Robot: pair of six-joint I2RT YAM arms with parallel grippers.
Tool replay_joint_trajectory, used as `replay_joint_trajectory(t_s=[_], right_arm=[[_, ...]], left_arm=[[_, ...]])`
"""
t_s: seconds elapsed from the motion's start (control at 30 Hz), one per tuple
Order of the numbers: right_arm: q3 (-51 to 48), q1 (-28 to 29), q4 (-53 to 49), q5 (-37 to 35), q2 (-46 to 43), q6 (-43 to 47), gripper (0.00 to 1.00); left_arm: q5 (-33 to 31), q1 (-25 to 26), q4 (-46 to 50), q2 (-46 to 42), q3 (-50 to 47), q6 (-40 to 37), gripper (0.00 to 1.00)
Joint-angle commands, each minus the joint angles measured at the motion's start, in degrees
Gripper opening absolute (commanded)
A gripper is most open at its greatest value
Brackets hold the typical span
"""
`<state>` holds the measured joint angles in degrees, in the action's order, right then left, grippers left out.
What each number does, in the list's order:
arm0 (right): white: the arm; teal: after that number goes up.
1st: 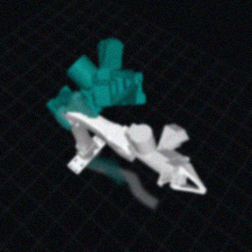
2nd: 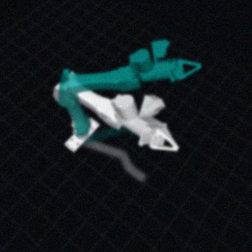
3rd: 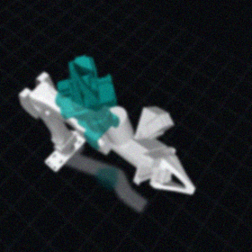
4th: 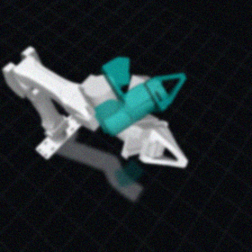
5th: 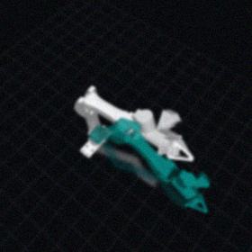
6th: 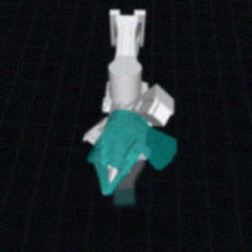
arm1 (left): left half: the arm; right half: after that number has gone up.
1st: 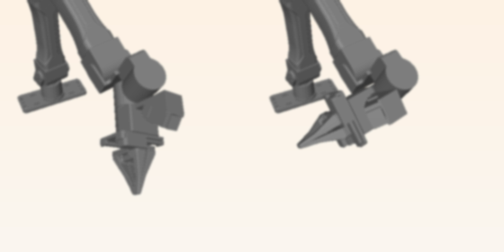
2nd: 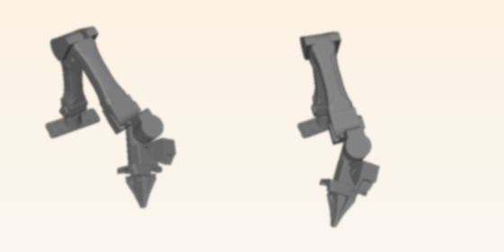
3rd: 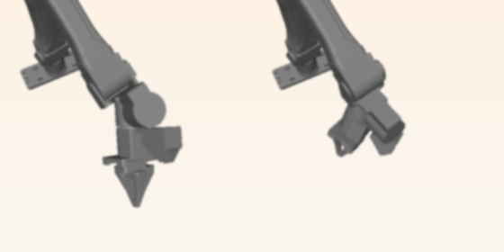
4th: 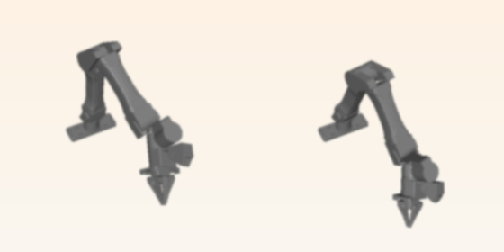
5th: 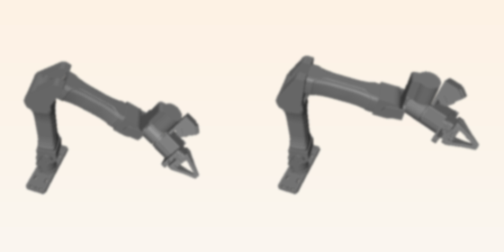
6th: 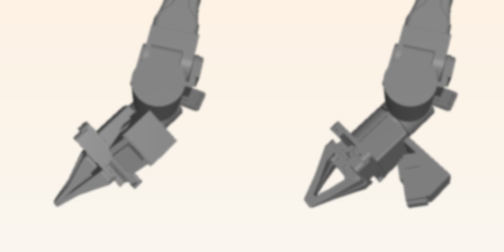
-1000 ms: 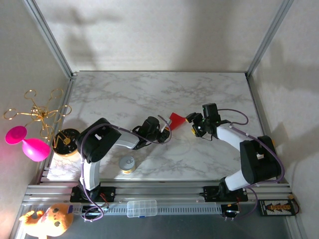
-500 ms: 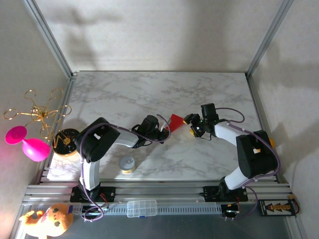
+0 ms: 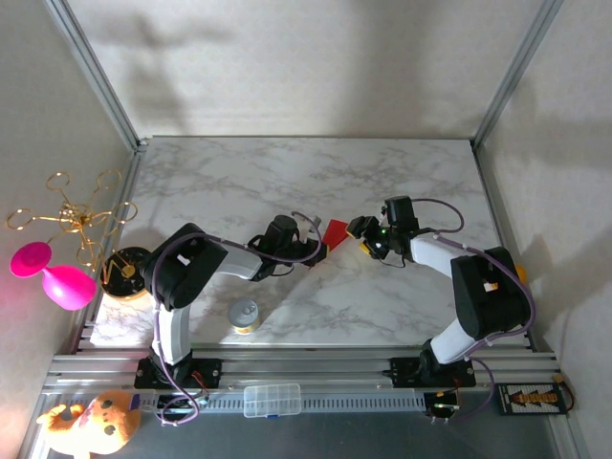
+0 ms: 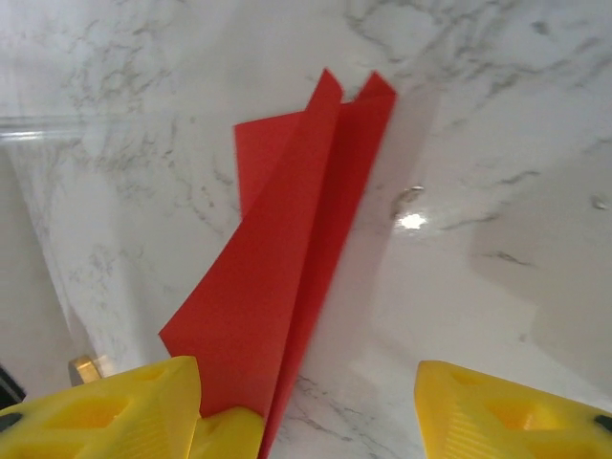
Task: Fold a paper plane with a square sheet of paper (pick it up from the middle)
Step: Fold the wing for the fifth time at the center of the table.
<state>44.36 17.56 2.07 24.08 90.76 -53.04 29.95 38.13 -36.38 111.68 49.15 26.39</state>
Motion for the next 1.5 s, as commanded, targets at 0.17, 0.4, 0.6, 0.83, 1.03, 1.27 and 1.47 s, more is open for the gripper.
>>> replay_joint_trajectory(t_s=[0.17,0.4,0.6,0.83,1.03,1.27,1.47], right_arm=[[-0.53,0.9,6.43,4.45,1.5,5.57,0.58],[-1.19,1.38,9.42,6.56,2.21,6.05,0.55],[-1.2,1.81,10.13,7.63,3.58,6.53,0.53],[-1.29,2.44,10.76,8.06,4.66,7.05,0.53],[-0.44,3.19,10.05,8.48,6.28,8.33,0.52],[-0.1,3.44,6.7,3.83,6.02,9.41,0.5],[2.64,4.32,2.25,1.44,8.13,12.31,0.48]], left_arm=[[1.44,-0.42,-7.04,0.97,-0.96,14.8,0.0],[1.95,-0.42,-10.73,1.87,-2.08,23.29,0.0],[2.47,-0.43,-12.38,2.97,-2.69,28.22,0.0],[1.9,-0.42,-12.0,3.3,-3.27,32.97,0.0],[1.16,-0.42,-11.89,3.87,-3.91,35.24,0.0],[1.35,-0.42,-13.97,4.44,-4.49,37.81,0.0],[1.16,-0.47,-15.08,5.05,-4.98,38.56,0.0]])
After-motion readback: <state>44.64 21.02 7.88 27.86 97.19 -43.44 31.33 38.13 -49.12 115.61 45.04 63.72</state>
